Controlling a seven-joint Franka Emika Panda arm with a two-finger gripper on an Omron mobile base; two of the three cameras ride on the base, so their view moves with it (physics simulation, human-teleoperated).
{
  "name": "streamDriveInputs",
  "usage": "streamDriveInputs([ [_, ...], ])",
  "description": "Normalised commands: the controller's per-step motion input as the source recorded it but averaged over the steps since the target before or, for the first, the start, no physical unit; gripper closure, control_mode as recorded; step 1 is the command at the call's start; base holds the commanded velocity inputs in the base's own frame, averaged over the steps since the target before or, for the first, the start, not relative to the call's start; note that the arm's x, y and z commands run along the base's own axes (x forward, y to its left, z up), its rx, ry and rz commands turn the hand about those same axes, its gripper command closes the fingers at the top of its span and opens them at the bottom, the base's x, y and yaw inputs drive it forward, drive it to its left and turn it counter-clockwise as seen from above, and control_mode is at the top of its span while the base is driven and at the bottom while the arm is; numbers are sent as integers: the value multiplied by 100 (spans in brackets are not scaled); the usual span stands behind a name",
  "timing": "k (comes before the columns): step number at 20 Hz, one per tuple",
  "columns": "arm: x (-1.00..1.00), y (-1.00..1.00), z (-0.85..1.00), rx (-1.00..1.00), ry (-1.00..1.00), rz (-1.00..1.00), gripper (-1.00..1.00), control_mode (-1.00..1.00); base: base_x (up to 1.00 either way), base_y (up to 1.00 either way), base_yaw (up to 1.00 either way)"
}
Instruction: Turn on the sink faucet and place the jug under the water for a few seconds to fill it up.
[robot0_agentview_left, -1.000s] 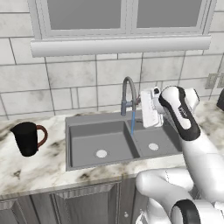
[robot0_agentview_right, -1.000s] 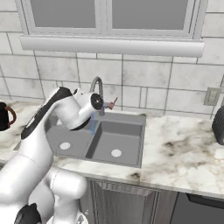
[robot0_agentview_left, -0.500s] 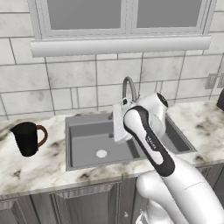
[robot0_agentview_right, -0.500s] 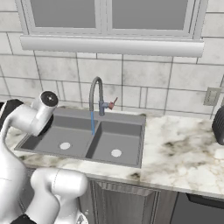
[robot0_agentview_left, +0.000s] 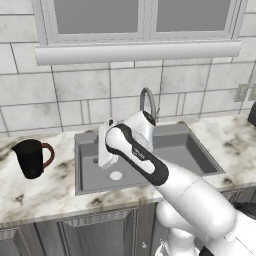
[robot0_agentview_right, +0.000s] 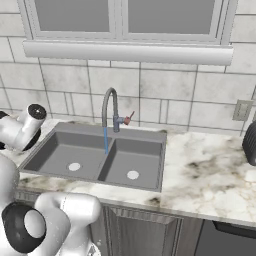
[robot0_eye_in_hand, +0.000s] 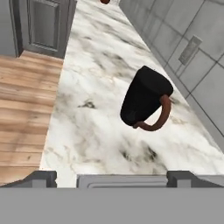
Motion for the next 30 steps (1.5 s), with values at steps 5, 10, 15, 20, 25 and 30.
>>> streamDriveInputs([
  [5,55,10,-35,3,2,28,-100,-100,0,0,0],
  [10,45,43,-4,0,0,9,-100,-100,0,0,0],
  [15,19,84,-1,0,0,0,-100,-100,0,0,0],
  [20,30,68,-13,0,1,0,-100,-100,0,0,0],
  [25,32,17,-9,0,0,0,-100,-100,0,0,0],
  [30,32,8,-3,0,0,0,-100,-100,0,0,0],
])
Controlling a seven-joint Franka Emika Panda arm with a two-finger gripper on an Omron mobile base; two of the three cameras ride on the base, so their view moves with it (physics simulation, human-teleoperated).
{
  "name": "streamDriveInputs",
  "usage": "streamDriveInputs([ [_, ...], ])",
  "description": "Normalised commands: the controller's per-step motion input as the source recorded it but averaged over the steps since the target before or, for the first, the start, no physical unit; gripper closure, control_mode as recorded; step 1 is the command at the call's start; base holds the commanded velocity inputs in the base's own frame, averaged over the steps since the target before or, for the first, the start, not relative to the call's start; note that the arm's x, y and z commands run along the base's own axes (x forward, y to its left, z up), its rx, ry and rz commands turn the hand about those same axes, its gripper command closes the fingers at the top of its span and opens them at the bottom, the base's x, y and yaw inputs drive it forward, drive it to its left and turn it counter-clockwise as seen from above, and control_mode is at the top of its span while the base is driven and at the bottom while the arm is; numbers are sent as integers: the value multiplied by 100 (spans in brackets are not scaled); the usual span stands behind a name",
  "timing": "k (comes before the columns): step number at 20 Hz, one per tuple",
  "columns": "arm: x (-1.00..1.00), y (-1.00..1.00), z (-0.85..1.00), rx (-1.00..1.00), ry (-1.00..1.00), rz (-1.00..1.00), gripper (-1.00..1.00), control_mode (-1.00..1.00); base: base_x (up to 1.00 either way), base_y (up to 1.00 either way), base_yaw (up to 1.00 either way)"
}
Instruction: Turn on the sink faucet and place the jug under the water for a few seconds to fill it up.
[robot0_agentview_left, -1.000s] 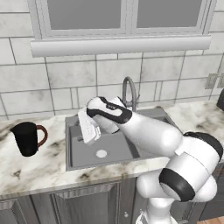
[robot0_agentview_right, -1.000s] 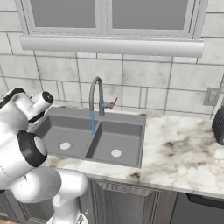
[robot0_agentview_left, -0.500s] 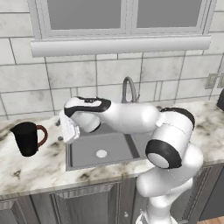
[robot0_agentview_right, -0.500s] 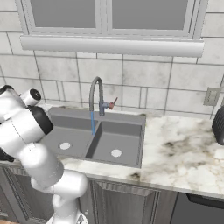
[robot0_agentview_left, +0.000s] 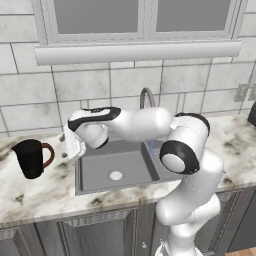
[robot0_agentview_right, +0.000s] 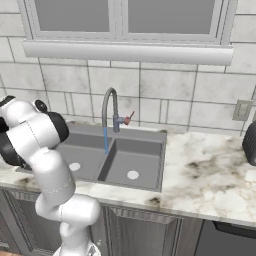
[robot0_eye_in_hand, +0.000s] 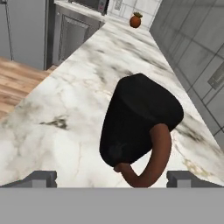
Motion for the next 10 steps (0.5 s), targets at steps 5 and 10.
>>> streamDriveInputs([
  [5,16,16,-10,0,0,0,-100,-100,0,0,0],
  [10,21,16,-20,0,1,0,-100,-100,0,0,0],
])
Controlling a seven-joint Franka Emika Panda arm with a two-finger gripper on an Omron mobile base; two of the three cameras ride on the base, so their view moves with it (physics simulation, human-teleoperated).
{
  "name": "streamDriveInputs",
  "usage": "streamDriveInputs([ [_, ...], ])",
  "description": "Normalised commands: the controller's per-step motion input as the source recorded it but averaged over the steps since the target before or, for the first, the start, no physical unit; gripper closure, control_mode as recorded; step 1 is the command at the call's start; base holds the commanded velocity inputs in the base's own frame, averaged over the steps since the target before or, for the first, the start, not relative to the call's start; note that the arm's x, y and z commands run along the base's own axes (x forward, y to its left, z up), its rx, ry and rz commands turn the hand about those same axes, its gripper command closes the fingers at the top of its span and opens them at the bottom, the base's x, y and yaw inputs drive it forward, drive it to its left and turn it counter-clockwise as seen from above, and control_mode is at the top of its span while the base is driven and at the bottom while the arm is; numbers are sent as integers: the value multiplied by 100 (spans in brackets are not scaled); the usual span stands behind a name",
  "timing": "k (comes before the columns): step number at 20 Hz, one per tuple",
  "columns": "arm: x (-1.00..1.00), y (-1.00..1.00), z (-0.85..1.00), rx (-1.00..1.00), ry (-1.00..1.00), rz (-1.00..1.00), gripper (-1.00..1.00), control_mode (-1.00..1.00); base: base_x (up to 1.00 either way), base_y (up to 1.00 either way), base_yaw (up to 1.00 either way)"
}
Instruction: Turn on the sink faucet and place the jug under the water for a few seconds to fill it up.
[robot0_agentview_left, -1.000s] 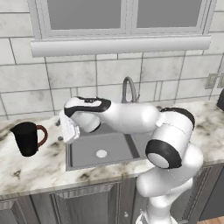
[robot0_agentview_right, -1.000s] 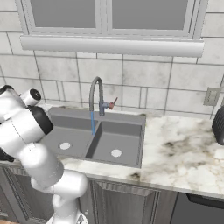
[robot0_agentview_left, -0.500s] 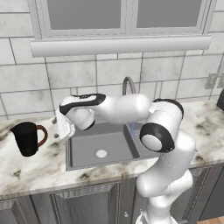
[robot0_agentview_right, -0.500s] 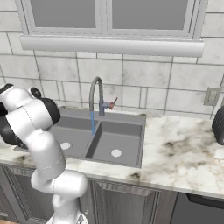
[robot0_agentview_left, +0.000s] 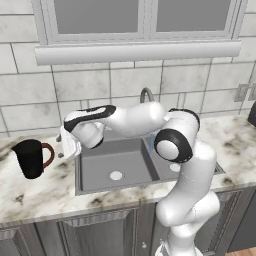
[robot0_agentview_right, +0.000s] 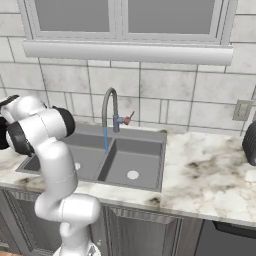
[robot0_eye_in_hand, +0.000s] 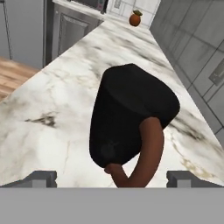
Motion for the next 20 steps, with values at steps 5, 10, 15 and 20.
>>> streamDriveInputs([
  [5,22,17,-20,0,2,0,-100,-100,0,0,0],
  [10,19,14,-14,0,1,0,-100,-100,0,0,0],
  [15,22,21,-11,0,3,0,-100,-100,0,0,0],
  [20,26,13,-10,0,3,0,-100,-100,0,0,0],
])
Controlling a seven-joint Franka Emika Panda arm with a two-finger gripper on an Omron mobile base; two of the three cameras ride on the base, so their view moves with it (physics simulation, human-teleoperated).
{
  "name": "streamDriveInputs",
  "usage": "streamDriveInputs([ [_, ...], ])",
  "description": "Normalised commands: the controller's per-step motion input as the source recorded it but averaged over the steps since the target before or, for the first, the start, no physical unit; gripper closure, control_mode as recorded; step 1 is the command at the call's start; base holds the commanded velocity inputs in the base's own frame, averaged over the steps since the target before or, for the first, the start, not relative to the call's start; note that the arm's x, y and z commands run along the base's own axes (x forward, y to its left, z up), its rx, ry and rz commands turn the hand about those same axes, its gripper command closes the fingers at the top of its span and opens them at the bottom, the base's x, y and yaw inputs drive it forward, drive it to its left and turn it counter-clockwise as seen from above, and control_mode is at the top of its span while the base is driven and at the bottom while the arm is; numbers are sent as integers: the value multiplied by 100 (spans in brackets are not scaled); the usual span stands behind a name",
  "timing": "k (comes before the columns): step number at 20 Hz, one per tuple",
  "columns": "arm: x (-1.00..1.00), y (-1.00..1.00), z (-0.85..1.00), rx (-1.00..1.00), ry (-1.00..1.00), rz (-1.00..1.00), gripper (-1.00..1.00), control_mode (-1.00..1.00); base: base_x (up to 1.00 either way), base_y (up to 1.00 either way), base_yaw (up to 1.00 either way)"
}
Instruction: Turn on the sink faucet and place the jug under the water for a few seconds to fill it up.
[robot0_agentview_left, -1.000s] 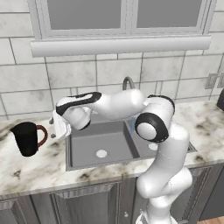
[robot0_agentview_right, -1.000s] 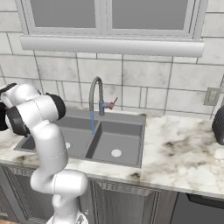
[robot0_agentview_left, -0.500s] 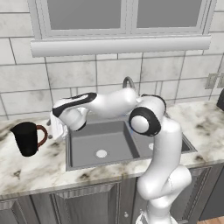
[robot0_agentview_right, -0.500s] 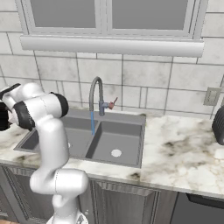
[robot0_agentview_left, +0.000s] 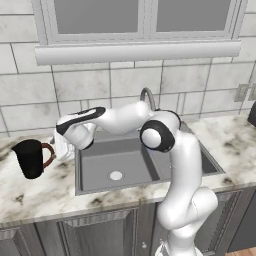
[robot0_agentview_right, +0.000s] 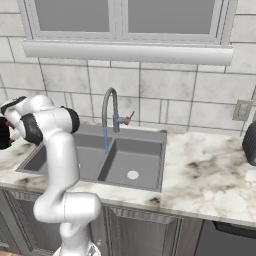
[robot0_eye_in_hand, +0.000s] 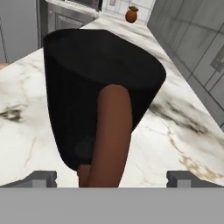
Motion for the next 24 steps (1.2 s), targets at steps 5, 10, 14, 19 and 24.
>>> streamDriveInputs([
  [5,22,10,-10,0,1,0,-100,-100,0,0,0],
  [10,0,42,-14,0,0,0,-100,-100,0,0,0],
  [14,0,46,-18,0,0,0,-100,-100,0,0,0],
  [19,0,33,-19,0,0,0,100,-100,0,0,0],
  [24,-21,0,-10,0,0,0,100,-100,0,0,0],
])
